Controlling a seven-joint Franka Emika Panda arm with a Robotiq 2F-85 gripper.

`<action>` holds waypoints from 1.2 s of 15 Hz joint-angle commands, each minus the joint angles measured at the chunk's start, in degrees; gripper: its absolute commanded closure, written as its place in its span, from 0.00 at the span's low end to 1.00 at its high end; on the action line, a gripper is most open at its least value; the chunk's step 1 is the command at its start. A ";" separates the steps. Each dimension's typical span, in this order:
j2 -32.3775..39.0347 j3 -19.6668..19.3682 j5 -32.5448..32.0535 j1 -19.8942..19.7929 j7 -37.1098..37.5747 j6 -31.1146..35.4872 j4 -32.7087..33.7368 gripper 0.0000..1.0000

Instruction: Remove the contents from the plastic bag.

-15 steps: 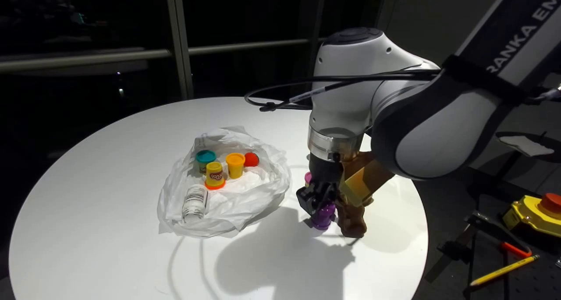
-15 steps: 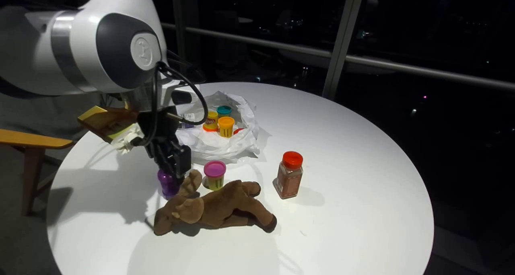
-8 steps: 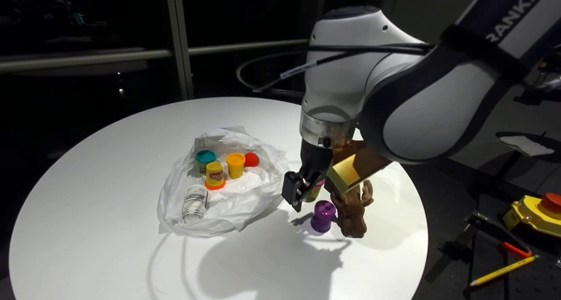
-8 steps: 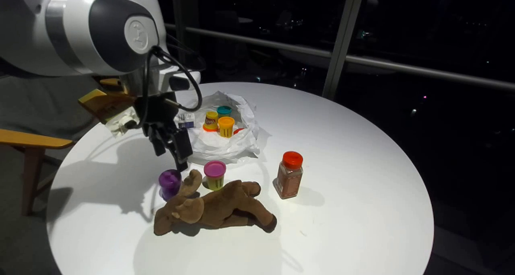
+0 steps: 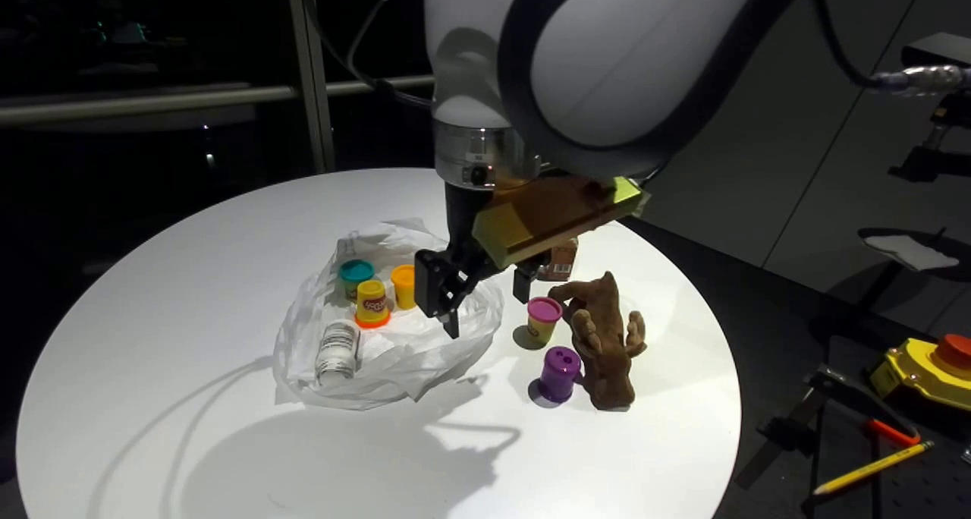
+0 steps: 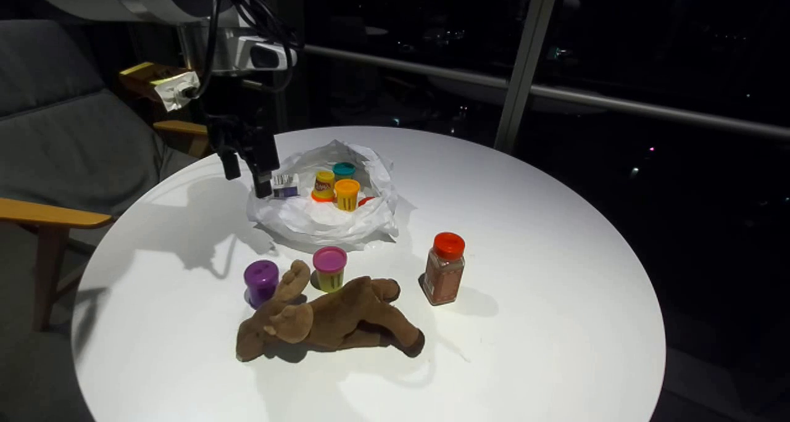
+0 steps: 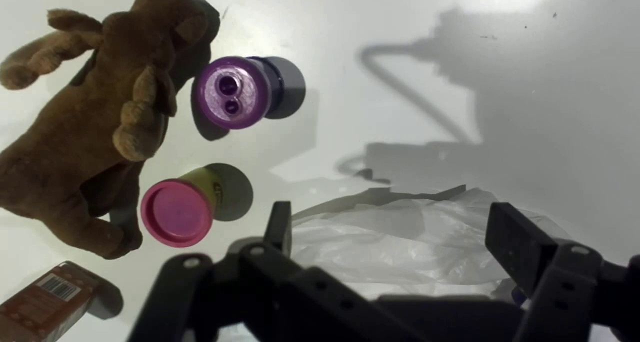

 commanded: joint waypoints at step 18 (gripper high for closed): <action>32.87 1.89 11.18 -0.67 6.23 -11.74 45.70 0.00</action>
